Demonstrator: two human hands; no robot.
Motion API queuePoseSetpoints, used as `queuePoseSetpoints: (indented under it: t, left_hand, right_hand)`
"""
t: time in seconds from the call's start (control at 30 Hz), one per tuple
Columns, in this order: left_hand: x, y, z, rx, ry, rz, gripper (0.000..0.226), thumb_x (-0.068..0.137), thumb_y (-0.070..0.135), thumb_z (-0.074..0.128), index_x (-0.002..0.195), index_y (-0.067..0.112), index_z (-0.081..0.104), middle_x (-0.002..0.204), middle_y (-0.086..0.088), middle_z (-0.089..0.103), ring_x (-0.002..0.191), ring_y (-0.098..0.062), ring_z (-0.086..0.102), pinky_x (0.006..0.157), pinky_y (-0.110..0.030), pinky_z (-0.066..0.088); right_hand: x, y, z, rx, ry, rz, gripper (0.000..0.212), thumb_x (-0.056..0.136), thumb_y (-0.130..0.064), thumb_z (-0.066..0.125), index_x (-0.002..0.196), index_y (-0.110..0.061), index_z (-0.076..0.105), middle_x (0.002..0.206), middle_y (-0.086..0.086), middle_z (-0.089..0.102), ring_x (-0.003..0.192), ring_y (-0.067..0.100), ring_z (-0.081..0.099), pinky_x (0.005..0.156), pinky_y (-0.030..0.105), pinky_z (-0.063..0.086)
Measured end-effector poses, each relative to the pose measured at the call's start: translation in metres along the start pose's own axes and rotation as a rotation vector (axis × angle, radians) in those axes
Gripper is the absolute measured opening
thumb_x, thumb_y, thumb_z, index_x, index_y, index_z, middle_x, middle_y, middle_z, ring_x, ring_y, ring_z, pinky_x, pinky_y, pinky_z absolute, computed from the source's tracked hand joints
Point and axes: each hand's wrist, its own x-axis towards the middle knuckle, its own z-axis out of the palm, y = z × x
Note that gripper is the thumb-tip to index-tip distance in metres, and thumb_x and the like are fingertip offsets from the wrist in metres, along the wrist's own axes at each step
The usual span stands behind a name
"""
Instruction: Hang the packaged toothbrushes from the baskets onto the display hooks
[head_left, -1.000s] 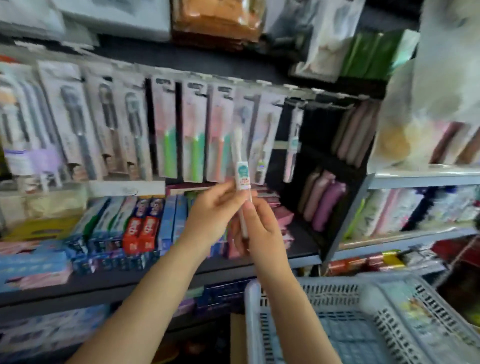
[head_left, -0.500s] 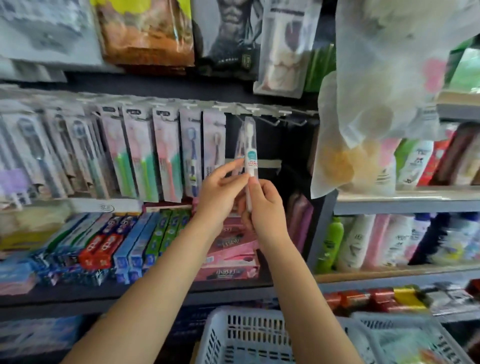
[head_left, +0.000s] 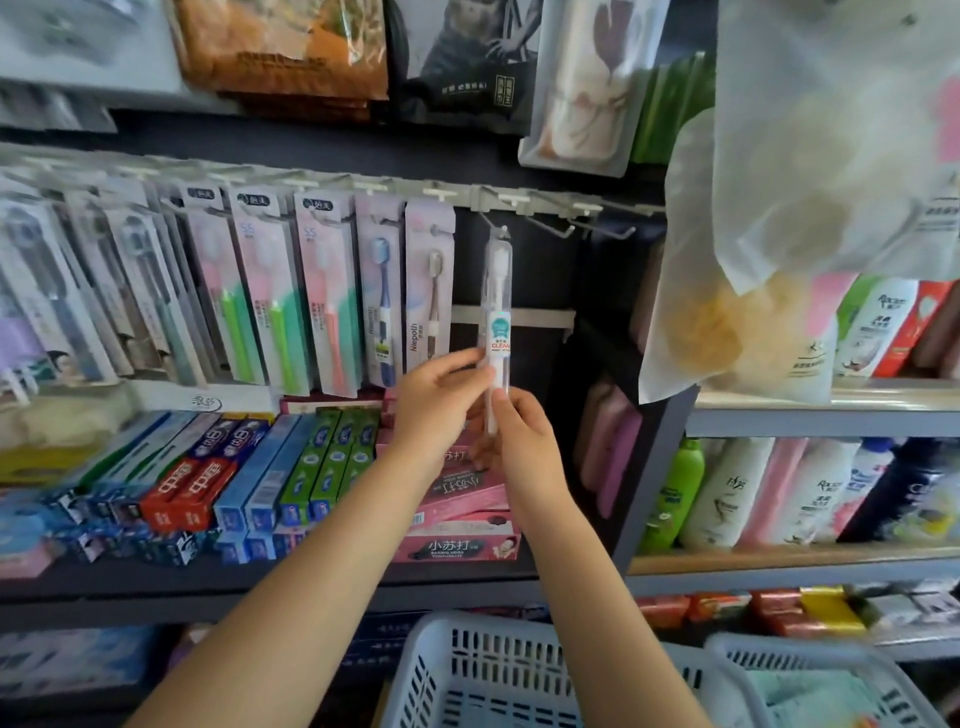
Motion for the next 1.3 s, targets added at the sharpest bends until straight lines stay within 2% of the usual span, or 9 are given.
queuePoseSetpoints:
  t: [0.27, 0.37, 0.47, 0.63, 0.83, 0.97, 1.07, 1.17, 1.3]
  left_hand:
    - [0.037, -0.027, 0.006, 0.064, 0.049, -0.069, 0.025, 0.091, 0.026, 0.074, 0.114, 0.017, 0.075, 0.097, 0.006, 0.075, 0.085, -0.005, 0.071, 0.071, -0.015, 0.058]
    - [0.041, -0.033, 0.005, 0.062, 0.021, -0.065, 0.020, 0.091, 0.024, 0.074, 0.110, 0.017, 0.075, 0.091, 0.009, 0.073, 0.075, 0.002, 0.069, 0.061, -0.008, 0.052]
    - [0.039, -0.044, 0.002, 0.113, -0.028, -0.040, 0.013, 0.091, 0.020, 0.074, 0.103, 0.022, 0.075, 0.089, 0.013, 0.073, 0.078, 0.005, 0.069, 0.067, -0.008, 0.051]
    - [0.009, -0.099, -0.008, 0.302, -0.040, -0.028, 0.016, 0.095, 0.026, 0.069, 0.104, 0.016, 0.076, 0.092, 0.005, 0.073, 0.084, -0.006, 0.067, 0.077, -0.023, 0.053]
    - [-0.122, -0.180, 0.030, 0.561, -0.466, -0.093, 0.015, 0.099, 0.023, 0.060, 0.094, 0.022, 0.074, 0.080, 0.006, 0.071, 0.075, -0.011, 0.066, 0.067, -0.028, 0.047]
    - [-0.206, -0.201, 0.090, 0.720, -0.735, -0.026, 0.021, 0.102, 0.033, 0.056, 0.110, 0.021, 0.071, 0.108, 0.004, 0.066, 0.095, -0.016, 0.063, 0.075, -0.031, 0.048]
    - [-0.250, -0.207, 0.148, 0.697, -0.848, 0.002, 0.039, 0.102, 0.039, 0.052, 0.138, 0.022, 0.054, 0.139, 0.005, 0.049, 0.121, -0.017, 0.052, 0.093, -0.034, 0.047]
    - [-0.289, -0.224, 0.207, 0.683, -0.914, -0.061, 0.070, 0.101, 0.050, 0.049, 0.159, 0.022, 0.020, 0.165, 0.006, 0.015, 0.150, -0.016, 0.020, 0.117, -0.036, 0.028]
    - [-0.329, -0.258, 0.271, 0.919, -0.823, -0.137, 0.092, 0.091, 0.069, 0.035, 0.161, 0.022, -0.003, 0.167, 0.001, -0.022, 0.154, -0.019, -0.018, 0.125, -0.043, 0.003]
  right_hand:
    - [0.044, 0.032, 0.004, 0.108, 0.037, 0.132, 0.029, 0.106, -0.027, 0.053, 0.116, -0.002, 0.064, 0.104, 0.017, 0.075, 0.085, 0.029, 0.075, 0.075, 0.039, 0.062]
    - [0.049, 0.034, 0.003, 0.152, 0.042, 0.159, 0.032, 0.105, -0.029, 0.054, 0.116, -0.001, 0.065, 0.103, 0.017, 0.075, 0.084, 0.026, 0.075, 0.070, 0.032, 0.059]
    - [0.047, 0.037, 0.000, 0.134, 0.070, 0.188, 0.036, 0.103, -0.034, 0.057, 0.113, -0.001, 0.066, 0.093, 0.015, 0.076, 0.076, 0.022, 0.074, 0.065, 0.028, 0.058]
    - [0.013, 0.059, -0.028, -0.128, 0.126, 0.208, 0.032, 0.104, -0.033, 0.056, 0.106, -0.002, 0.066, 0.083, 0.014, 0.073, 0.063, 0.021, 0.070, 0.058, 0.032, 0.057]
    - [-0.108, 0.099, -0.146, -0.637, 0.278, 0.200, 0.016, 0.102, -0.024, 0.058, 0.097, -0.012, 0.067, 0.076, 0.005, 0.072, 0.070, 0.022, 0.071, 0.070, 0.048, 0.060]
    - [-0.178, 0.092, -0.257, -0.778, 0.530, 0.244, 0.016, 0.100, -0.023, 0.059, 0.085, -0.027, 0.063, 0.075, -0.003, 0.069, 0.073, 0.024, 0.070, 0.069, 0.046, 0.057]
    - [-0.212, 0.102, -0.347, -0.866, 0.645, 0.367, 0.011, 0.100, -0.020, 0.058, 0.091, -0.017, 0.065, 0.080, -0.001, 0.069, 0.081, 0.025, 0.068, 0.073, 0.042, 0.053]
    - [-0.230, 0.131, -0.435, -1.020, 0.595, 0.560, 0.016, 0.099, -0.021, 0.058, 0.109, -0.011, 0.066, 0.099, 0.005, 0.070, 0.093, 0.027, 0.065, 0.076, 0.035, 0.046]
    - [-0.228, 0.184, -0.522, -1.162, 0.277, 0.685, 0.027, 0.095, -0.030, 0.061, 0.120, -0.020, 0.063, 0.120, 0.006, 0.069, 0.112, 0.032, 0.064, 0.101, 0.047, 0.046]
